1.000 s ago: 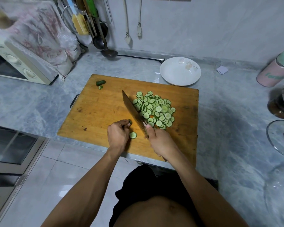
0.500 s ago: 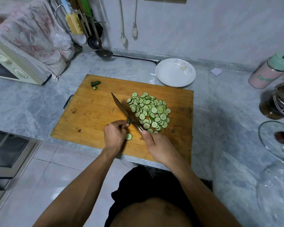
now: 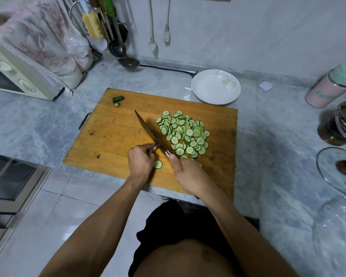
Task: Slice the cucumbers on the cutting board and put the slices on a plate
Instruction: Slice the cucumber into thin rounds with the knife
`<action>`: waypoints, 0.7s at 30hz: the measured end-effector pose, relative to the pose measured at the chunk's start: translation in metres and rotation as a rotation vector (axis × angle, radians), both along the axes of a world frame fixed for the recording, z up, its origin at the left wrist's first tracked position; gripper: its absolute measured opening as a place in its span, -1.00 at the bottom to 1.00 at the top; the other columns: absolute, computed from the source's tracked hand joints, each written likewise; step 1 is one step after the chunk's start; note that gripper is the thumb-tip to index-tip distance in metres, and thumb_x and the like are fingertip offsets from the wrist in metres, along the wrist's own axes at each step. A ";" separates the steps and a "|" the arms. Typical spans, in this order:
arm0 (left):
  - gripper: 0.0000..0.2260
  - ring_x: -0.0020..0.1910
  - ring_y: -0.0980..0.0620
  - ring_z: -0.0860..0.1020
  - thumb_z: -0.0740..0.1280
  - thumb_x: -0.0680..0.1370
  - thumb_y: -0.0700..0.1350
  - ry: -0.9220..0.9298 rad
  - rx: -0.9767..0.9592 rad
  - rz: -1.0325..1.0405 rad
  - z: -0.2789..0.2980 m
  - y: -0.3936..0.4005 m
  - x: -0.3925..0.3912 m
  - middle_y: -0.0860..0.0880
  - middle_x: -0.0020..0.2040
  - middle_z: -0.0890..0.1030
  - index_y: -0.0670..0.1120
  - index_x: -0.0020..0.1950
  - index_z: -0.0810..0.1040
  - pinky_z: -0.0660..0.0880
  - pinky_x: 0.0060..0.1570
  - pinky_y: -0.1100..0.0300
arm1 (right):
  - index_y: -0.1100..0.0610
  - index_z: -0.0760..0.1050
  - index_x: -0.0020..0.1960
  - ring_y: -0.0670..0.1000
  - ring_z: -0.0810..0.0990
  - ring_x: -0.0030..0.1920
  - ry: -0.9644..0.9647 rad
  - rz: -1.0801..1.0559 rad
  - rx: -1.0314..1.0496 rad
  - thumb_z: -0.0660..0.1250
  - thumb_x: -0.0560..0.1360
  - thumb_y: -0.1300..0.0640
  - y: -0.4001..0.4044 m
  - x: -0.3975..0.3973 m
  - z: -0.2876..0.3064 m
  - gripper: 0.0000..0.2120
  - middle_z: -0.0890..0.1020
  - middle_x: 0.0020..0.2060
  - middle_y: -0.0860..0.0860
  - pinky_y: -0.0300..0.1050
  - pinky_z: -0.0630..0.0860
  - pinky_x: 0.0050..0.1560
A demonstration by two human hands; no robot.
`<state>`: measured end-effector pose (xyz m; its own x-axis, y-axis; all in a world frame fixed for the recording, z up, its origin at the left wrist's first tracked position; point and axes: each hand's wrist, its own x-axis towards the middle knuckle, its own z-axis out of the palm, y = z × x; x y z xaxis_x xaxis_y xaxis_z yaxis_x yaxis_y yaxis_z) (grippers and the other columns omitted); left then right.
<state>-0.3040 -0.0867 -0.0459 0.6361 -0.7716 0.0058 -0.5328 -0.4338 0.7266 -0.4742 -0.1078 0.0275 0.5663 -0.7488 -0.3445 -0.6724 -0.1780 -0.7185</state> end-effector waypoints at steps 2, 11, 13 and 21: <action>-0.79 -0.09 -0.01 0.67 0.33 0.49 -0.28 -0.005 0.001 -0.007 0.001 -0.001 0.003 -0.08 -0.03 0.70 -0.13 0.04 0.71 0.60 -0.03 0.16 | 0.14 0.34 -0.37 0.12 0.47 -0.27 -0.001 0.005 -0.021 -0.07 0.71 -0.13 0.000 0.005 0.004 -0.41 0.42 -0.43 0.04 -0.04 0.32 -0.23; -0.80 -0.07 -0.02 0.66 0.36 0.49 -0.29 -0.052 0.031 -0.068 0.003 0.001 0.004 -0.10 -0.04 0.71 -0.13 0.03 0.71 0.58 0.04 0.18 | 0.15 0.39 -0.34 0.15 0.53 -0.25 0.000 -0.047 0.044 -0.08 0.69 -0.19 -0.004 0.014 0.003 -0.39 0.46 -0.40 0.06 0.12 0.59 -0.13; -0.78 -0.07 -0.02 0.66 0.35 0.48 -0.29 -0.065 0.056 -0.064 0.006 0.001 0.004 -0.09 -0.03 0.71 -0.11 0.05 0.71 0.56 0.06 0.22 | 0.13 0.37 -0.35 0.15 0.52 -0.27 0.009 -0.047 0.046 -0.08 0.69 -0.20 -0.004 0.017 0.001 -0.40 0.45 -0.41 0.05 0.08 0.58 -0.15; -0.84 -0.13 0.06 0.63 0.36 0.54 -0.23 -0.035 0.055 -0.050 0.010 0.006 0.007 -0.03 -0.04 0.71 -0.08 0.02 0.72 0.49 -0.09 0.32 | 0.17 0.46 -0.25 0.07 0.47 -0.48 -0.026 -0.141 0.172 -0.05 0.66 -0.26 -0.014 -0.004 -0.004 -0.38 0.50 -0.41 0.09 -0.11 0.46 -0.40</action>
